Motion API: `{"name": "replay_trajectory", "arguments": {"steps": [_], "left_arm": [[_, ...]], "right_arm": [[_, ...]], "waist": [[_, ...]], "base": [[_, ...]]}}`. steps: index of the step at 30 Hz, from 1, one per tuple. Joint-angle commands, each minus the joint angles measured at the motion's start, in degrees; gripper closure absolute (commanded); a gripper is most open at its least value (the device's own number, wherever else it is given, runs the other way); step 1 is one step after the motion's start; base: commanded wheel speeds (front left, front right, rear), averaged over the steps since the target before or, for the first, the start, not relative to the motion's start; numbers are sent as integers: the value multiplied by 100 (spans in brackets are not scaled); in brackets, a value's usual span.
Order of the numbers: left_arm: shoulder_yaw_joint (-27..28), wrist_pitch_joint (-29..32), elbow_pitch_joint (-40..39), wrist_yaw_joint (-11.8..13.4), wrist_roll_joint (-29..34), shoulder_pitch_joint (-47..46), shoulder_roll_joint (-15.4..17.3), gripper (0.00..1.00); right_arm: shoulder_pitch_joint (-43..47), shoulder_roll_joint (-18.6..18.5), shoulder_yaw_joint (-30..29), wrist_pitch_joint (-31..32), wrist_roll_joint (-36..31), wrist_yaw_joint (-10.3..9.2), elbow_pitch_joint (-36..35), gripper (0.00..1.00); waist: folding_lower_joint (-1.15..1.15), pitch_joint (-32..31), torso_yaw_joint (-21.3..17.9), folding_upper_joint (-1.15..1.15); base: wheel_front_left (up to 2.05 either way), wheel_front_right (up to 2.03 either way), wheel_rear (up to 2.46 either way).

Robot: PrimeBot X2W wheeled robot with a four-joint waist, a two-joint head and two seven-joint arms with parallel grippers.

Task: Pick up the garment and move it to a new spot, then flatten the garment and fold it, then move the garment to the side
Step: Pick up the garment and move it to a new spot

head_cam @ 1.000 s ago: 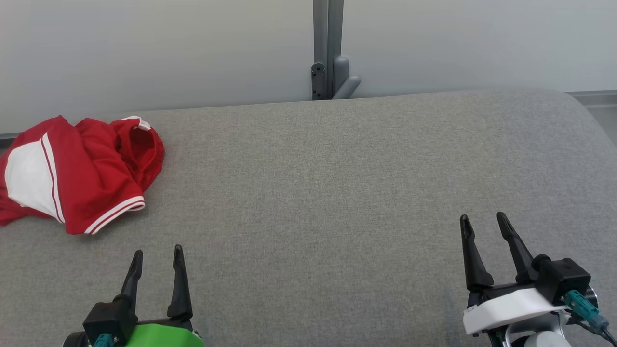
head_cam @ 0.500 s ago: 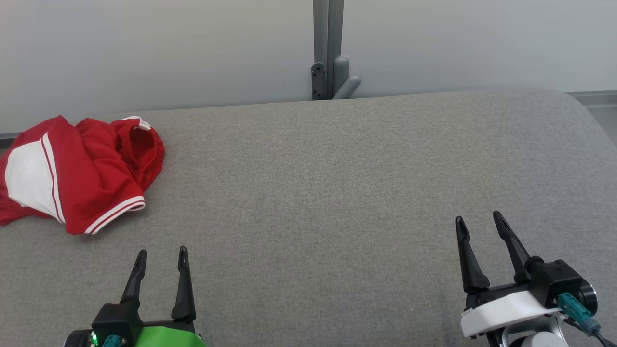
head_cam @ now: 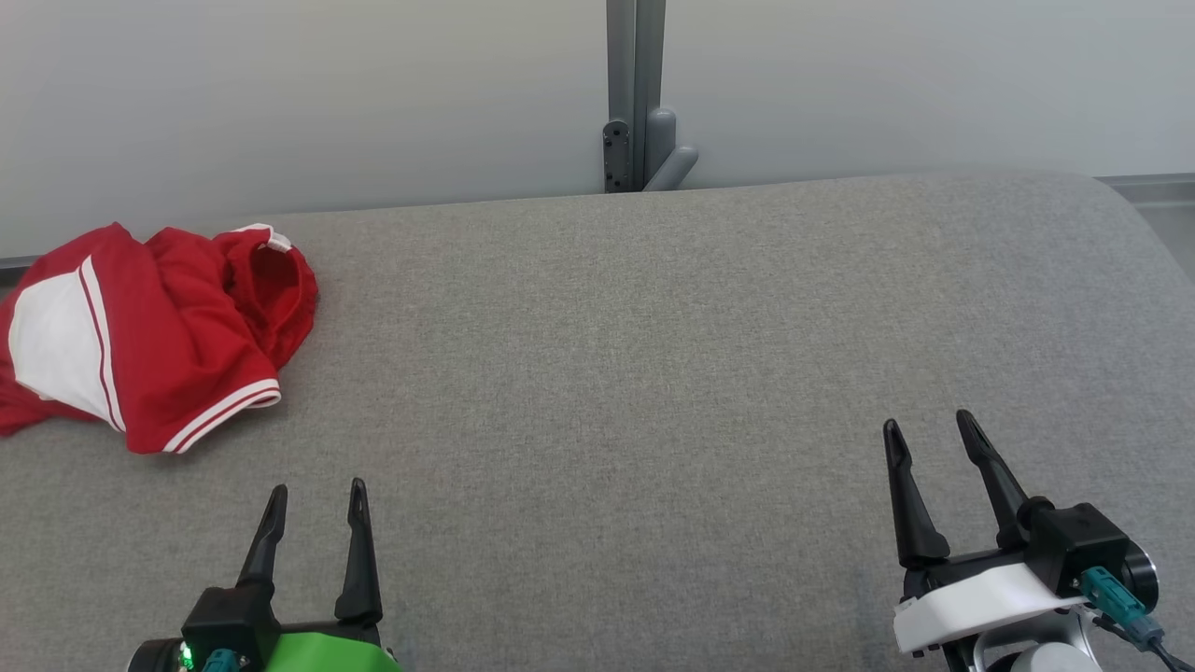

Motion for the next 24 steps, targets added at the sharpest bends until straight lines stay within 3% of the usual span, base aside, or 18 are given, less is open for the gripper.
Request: {"name": "replay_trajectory", "arguments": {"steps": [1,14,24], "left_arm": [[2,-20,6,23,15,29,38,0],[-24,-20,15,39,44,-39,38,0],[18,-13,39,46,135,-57,35,0]], "right_arm": [[25,-26,-13,-18,6,0,12,0],[77,-24,-108,-18,8,0,-18,0],[130,-23,-171,-18,77,0,-52,0]], "waist": [[0,0,1,12],[0,3,148,12],[0,-21,1166,12]], "base": [[0,0,0],[0,0,0],[0,0,0]]}}
